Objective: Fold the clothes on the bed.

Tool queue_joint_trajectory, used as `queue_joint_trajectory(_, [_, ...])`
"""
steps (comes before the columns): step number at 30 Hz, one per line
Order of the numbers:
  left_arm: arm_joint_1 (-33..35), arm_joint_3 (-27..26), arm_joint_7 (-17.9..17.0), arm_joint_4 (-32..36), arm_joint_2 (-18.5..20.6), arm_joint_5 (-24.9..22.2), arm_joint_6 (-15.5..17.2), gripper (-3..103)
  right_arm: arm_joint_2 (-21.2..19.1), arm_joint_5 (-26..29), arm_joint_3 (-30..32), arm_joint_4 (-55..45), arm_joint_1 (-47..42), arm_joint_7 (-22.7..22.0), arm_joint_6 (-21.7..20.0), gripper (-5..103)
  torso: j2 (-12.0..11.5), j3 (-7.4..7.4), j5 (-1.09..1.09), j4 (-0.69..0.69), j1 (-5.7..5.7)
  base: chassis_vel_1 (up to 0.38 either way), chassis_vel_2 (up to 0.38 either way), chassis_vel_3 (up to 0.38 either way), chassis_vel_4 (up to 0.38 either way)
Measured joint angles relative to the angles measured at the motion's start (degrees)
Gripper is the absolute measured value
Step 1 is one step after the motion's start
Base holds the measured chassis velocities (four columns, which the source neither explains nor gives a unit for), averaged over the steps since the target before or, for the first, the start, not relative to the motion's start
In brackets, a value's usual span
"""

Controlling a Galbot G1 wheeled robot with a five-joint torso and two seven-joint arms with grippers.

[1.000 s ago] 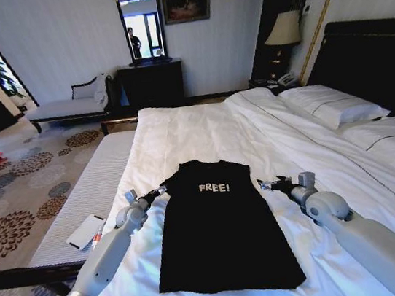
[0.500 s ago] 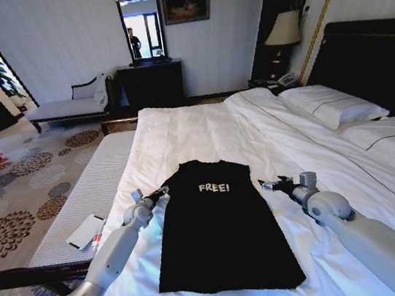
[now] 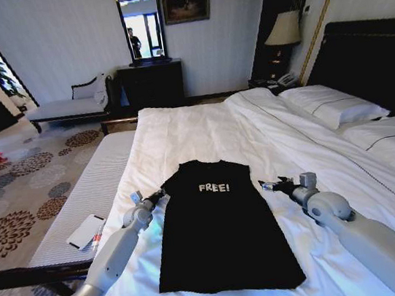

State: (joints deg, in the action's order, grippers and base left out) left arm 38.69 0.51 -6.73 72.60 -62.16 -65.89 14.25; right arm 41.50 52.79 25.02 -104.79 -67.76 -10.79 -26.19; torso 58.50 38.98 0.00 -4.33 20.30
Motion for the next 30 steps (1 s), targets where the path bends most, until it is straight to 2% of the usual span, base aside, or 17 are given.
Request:
queue_joint_trajectory(1, [-0.1, 0.0, 0.0, -0.1, 0.0, 0.0, 0.0, 4, 0.0, 0.0, 0.0, 0.0, -0.1, 0.0, 0.0, 100, 0.0, 0.00, 0.00, 0.00, 0.00, 0.000, 0.000, 0.000, 0.000])
queue_joint_trajectory(3, [-0.2, 0.0, 0.0, -0.3, -0.1, 0.0, -0.1, 0, 0.0, 0.0, 0.1, 0.0, -0.3, 0.0, 0.0, 100, 0.0, 0.00, 0.00, 0.00, 0.00, 0.000, 0.000, 0.000, 0.000])
queue_joint_trajectory(15, [-0.6, -0.1, -0.9, 2.0, 0.7, 0.1, -0.6, 0, -0.2, 0.0, 0.4, 0.0, -0.2, 0.0, 0.0, 100, 0.0, 0.00, 0.00, 0.00, 0.00, 0.000, 0.000, 0.000, 0.000])
queue_joint_trajectory(22, [0.1, -0.2, -2.6, 9.4, 2.3, 0.3, -1.5, 0, -0.8, 0.0, 0.0, 0.2, 0.4, 0.0, 0.0, 100, 0.0, 0.00, 0.00, 0.02, 0.00, 0.000, 0.000, 0.000, 0.000])
queue_joint_trajectory(30, [-0.7, 1.9, -4.9, 14.6, 1.5, -0.1, -1.5, 0, -0.9, 0.1, 0.1, 0.4, 0.2, 0.2, 0.0, 100, 0.0, 0.00, 0.00, -0.01, 0.00, 0.000, 0.000, 0.000, 0.000])
